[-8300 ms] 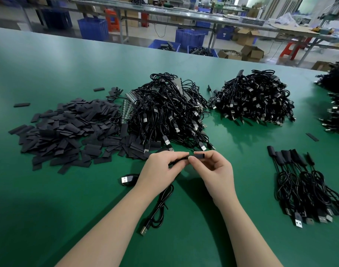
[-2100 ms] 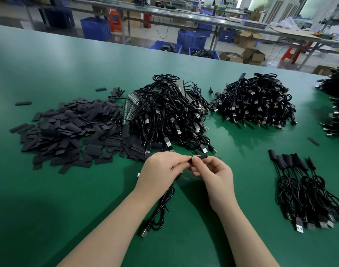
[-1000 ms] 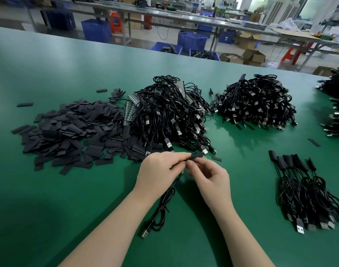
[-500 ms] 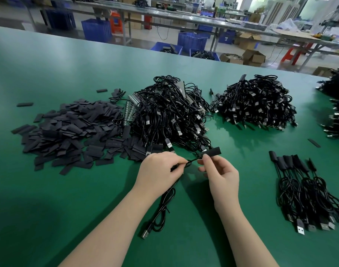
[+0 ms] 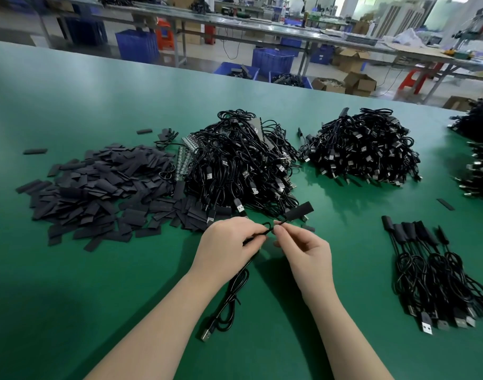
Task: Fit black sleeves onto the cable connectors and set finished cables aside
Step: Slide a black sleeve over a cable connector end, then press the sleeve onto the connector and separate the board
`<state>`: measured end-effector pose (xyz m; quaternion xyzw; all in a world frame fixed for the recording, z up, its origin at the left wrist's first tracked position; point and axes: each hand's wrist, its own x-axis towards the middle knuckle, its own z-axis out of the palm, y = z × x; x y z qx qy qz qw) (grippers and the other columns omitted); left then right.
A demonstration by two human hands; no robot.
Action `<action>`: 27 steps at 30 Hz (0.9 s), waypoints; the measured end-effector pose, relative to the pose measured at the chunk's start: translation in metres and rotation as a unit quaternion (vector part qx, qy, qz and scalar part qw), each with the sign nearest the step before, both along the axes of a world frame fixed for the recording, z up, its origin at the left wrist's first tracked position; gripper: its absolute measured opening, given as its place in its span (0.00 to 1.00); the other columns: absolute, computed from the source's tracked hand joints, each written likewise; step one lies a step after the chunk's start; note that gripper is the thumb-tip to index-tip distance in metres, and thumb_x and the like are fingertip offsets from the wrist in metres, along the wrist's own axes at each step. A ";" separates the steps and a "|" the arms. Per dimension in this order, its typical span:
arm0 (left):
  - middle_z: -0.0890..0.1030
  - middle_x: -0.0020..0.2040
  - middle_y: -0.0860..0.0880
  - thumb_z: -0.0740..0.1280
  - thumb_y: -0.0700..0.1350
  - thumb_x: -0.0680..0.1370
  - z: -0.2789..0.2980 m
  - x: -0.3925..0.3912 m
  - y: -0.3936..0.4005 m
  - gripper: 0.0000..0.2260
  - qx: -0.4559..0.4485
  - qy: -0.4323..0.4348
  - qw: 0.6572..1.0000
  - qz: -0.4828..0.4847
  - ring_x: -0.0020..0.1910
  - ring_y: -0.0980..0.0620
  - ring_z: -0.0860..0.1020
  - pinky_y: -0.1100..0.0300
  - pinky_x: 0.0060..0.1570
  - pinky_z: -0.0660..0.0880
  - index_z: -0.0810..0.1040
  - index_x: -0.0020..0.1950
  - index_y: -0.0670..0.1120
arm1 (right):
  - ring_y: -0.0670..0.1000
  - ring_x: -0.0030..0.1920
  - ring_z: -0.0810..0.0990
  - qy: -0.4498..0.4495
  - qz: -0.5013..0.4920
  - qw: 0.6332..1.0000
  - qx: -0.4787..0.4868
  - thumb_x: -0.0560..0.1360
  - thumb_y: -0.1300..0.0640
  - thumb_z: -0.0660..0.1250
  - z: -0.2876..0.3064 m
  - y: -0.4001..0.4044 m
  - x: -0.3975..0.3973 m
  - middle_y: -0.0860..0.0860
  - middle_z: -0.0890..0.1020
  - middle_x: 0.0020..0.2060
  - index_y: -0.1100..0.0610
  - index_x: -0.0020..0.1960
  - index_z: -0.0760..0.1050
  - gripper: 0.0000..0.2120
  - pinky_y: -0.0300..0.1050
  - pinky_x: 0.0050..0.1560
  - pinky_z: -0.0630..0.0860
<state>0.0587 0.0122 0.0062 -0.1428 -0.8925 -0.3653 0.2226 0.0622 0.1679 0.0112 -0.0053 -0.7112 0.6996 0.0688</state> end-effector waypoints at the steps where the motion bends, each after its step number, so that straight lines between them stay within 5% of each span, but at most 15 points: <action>1: 0.85 0.44 0.56 0.71 0.45 0.74 0.000 0.001 0.000 0.08 -0.002 0.009 1.000 -0.003 0.46 0.59 0.79 0.55 0.47 0.78 0.86 0.51 0.49 | 0.42 0.41 0.85 0.006 0.015 1.000 0.009 0.75 0.61 0.73 0.000 -0.001 0.002 0.45 0.87 0.40 0.43 0.40 0.86 0.14 0.30 0.42 0.76; 6: 0.84 0.47 0.56 0.72 0.49 0.75 0.005 0.007 0.004 0.11 0.034 0.061 0.998 0.003 0.45 0.58 0.81 0.53 0.48 0.78 0.84 0.56 0.49 | 0.47 0.44 0.84 -0.001 -0.019 0.995 -0.095 0.76 0.59 0.71 0.016 0.003 0.006 0.49 0.86 0.42 0.49 0.41 0.85 0.08 0.38 0.45 0.79; 8: 0.83 0.47 0.57 0.70 0.50 0.77 0.008 0.008 0.003 0.13 0.041 0.041 0.998 0.024 0.44 0.59 0.80 0.54 0.50 0.77 0.82 0.60 0.50 | 0.47 0.42 0.82 0.003 -0.062 0.982 -0.180 0.76 0.57 0.69 0.036 0.020 0.000 0.49 0.85 0.41 0.48 0.38 0.83 0.10 0.42 0.44 0.81; 11: 0.81 0.45 0.59 0.66 0.55 0.78 0.006 0.007 0.000 0.14 -0.031 -0.037 0.997 0.062 0.45 0.59 0.78 0.52 0.54 0.74 0.79 0.63 0.55 | 0.48 0.42 0.83 0.031 -0.106 0.977 -0.183 0.75 0.54 0.68 0.065 0.061 -0.003 0.47 0.85 0.40 0.47 0.39 0.81 0.07 0.42 0.44 0.83; 14: 0.80 0.45 0.59 0.62 0.63 0.77 0.004 0.006 0.002 0.18 -0.080 -0.080 0.991 0.074 0.46 0.60 0.77 0.57 0.53 0.72 0.79 0.62 0.58 | 0.45 0.34 0.83 0.026 -0.193 0.980 0.043 0.80 0.53 0.66 0.079 0.103 -0.005 0.48 0.84 0.40 0.48 0.46 0.78 0.05 0.36 0.32 0.78; 18: 0.79 0.47 0.59 0.58 0.71 0.73 0.005 0.005 0.002 0.25 -0.159 -0.123 0.976 0.088 0.49 0.58 0.77 0.58 0.50 0.71 0.77 0.62 0.59 | 0.55 0.36 0.79 -0.066 -0.242 0.846 0.471 0.79 0.55 0.64 0.068 0.157 -0.012 0.53 0.82 0.38 0.56 0.50 0.81 0.08 0.46 0.37 0.73; 24: 0.79 0.55 0.57 0.64 0.62 0.76 0.002 0.001 0.000 0.17 -0.180 -0.181 0.965 0.053 0.54 0.55 0.77 0.58 0.51 0.70 0.77 0.63 0.59 | 0.64 0.44 0.77 -0.107 -0.247 0.720 0.639 0.77 0.59 0.65 0.049 0.168 -0.016 0.61 0.80 0.43 0.59 0.51 0.83 0.09 0.52 0.41 0.77; 27: 0.81 0.54 0.56 0.63 0.53 0.80 0.000 0.000 0.001 0.11 -0.177 -0.143 0.972 0.051 0.54 0.53 0.79 0.57 0.50 0.72 0.79 0.60 0.58 | 0.65 0.46 0.79 0.004 -0.250 0.724 0.643 0.75 0.59 0.69 0.048 0.143 -0.017 0.61 0.83 0.46 0.59 0.51 0.83 0.07 0.52 0.42 0.75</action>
